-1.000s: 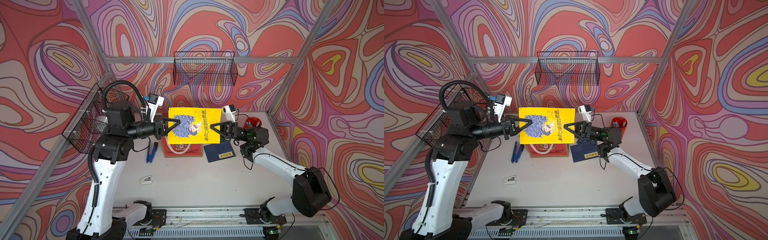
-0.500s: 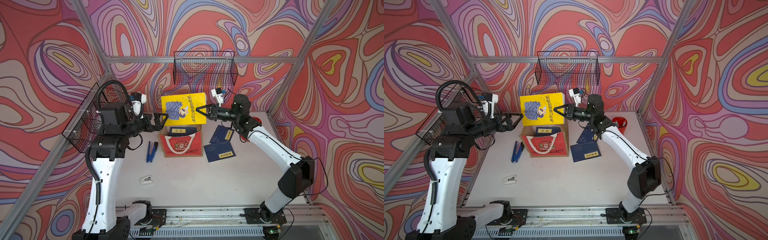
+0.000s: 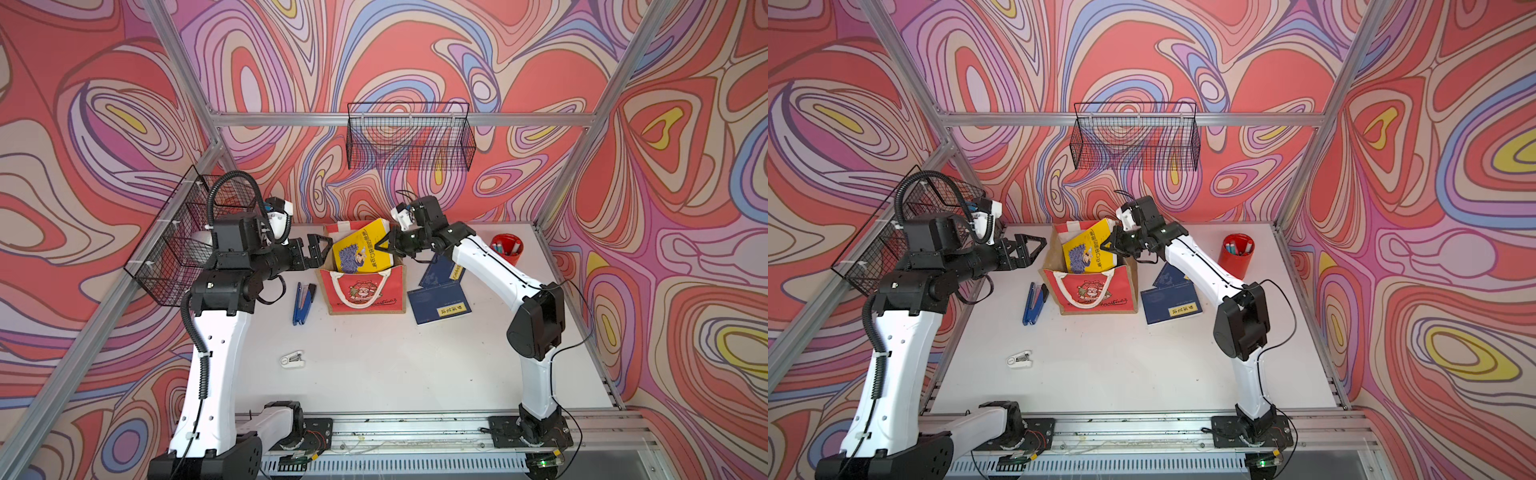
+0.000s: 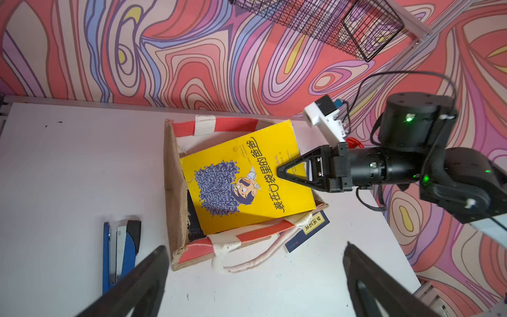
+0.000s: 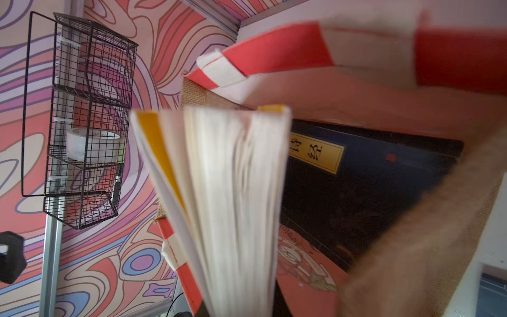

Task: Put the books into the canvas bag
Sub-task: Place the book in the canvas bag.

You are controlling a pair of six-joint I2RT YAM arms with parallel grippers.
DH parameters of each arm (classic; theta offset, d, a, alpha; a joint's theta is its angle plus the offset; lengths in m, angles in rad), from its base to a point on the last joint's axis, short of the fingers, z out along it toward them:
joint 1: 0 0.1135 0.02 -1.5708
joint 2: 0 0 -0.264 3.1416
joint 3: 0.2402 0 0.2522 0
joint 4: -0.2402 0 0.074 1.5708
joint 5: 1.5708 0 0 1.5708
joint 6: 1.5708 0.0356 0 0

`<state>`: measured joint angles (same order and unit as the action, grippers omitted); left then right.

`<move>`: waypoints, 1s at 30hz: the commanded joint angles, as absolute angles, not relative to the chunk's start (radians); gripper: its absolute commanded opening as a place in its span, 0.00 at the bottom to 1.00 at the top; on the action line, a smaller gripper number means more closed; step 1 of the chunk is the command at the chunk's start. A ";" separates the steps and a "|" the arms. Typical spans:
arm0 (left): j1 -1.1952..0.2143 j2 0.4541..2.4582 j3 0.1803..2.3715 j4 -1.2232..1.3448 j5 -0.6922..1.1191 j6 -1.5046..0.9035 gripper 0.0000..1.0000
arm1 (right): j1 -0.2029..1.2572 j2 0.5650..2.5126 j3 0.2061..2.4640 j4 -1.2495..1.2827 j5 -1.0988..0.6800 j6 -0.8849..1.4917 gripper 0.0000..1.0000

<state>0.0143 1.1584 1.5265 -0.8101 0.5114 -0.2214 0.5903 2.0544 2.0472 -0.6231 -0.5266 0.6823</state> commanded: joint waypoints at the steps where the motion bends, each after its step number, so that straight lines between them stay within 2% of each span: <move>1: 0.021 1.148 1.507 -0.763 0.503 -0.223 1.00 | 0.638 2.076 2.160 -0.675 -0.478 0.671 0.00; 10: 0.021 1.129 1.468 -0.748 0.497 -0.205 1.00 | 0.676 2.074 2.089 -0.667 -0.348 0.781 0.00; 11: 0.021 1.128 1.469 -0.747 0.497 -0.203 1.00 | 0.676 2.069 2.074 -0.666 -0.339 0.783 0.05; 12: 0.021 1.130 1.468 -0.746 0.498 -0.202 1.00 | 0.676 2.063 2.068 -0.673 -0.330 0.778 0.19; 13: 0.021 1.131 1.469 -0.744 0.500 -0.204 1.00 | 0.676 2.060 2.063 -0.679 -0.322 0.775 0.28; 17: 0.021 1.140 1.462 -0.716 0.559 -0.223 1.00 | 0.676 2.032 2.057 -0.706 -0.277 0.741 0.52; 21: 0.018 1.151 1.457 -0.696 0.699 -0.227 1.00 | 0.669 2.005 2.083 -0.748 -0.236 0.682 0.60; 25: -0.010 1.145 1.459 -0.721 0.709 -0.204 1.00 | 0.652 1.946 2.078 -0.782 -0.201 0.630 0.66; 30: -0.190 1.146 1.467 -0.771 0.668 -0.133 1.00 | 0.610 1.811 1.987 -0.807 -0.187 0.584 0.77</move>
